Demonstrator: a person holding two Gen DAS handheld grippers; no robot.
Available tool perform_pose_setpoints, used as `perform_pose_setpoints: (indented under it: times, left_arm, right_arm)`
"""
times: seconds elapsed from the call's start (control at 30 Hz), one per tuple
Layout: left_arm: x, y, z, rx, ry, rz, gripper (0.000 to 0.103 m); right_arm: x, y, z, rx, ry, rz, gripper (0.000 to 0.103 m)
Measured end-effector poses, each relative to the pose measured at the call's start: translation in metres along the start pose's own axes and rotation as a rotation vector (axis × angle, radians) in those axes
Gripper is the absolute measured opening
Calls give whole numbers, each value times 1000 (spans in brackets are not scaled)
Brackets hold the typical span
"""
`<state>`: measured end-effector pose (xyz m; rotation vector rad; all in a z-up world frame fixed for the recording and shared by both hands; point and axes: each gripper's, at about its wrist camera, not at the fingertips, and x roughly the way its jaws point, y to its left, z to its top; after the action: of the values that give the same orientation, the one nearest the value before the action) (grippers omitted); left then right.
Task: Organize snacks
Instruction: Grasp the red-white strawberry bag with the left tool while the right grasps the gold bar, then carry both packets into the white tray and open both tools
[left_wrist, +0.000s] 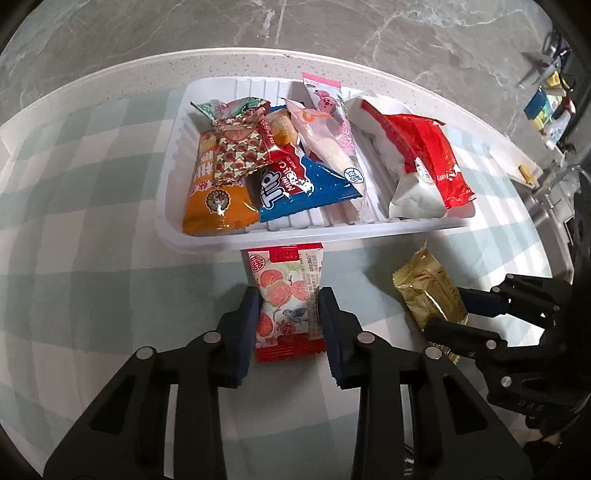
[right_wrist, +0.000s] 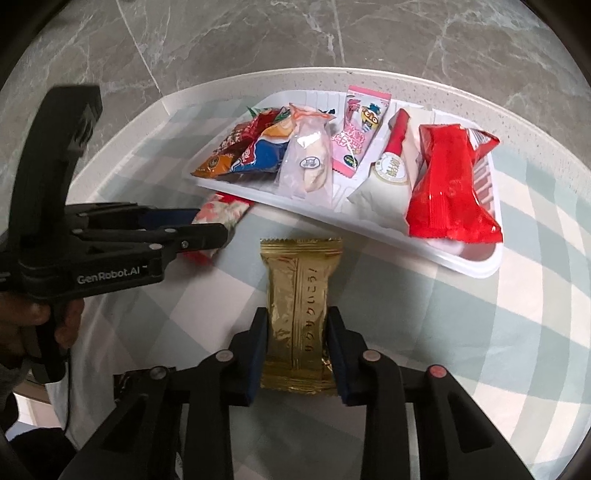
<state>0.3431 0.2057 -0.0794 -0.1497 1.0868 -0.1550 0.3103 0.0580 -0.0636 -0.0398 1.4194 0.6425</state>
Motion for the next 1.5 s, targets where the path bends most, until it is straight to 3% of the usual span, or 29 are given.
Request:
perform_pose_setpoints:
  times: [0.27, 0.67, 1.5]
  left_arm:
    - [-16, 0, -8, -7, -20, -39, 29]
    - [-55, -7, -10, -13, -63, -102, 29]
    - [-69, -5, 43, -9, -122, -119, 29]
  right_arm:
    - [-22, -10, -5, 71, -40, 75, 33]
    - [-47, -7, 1, 80, -84, 94, 33]
    - [-47, -21, 55, 84, -134, 94, 33]
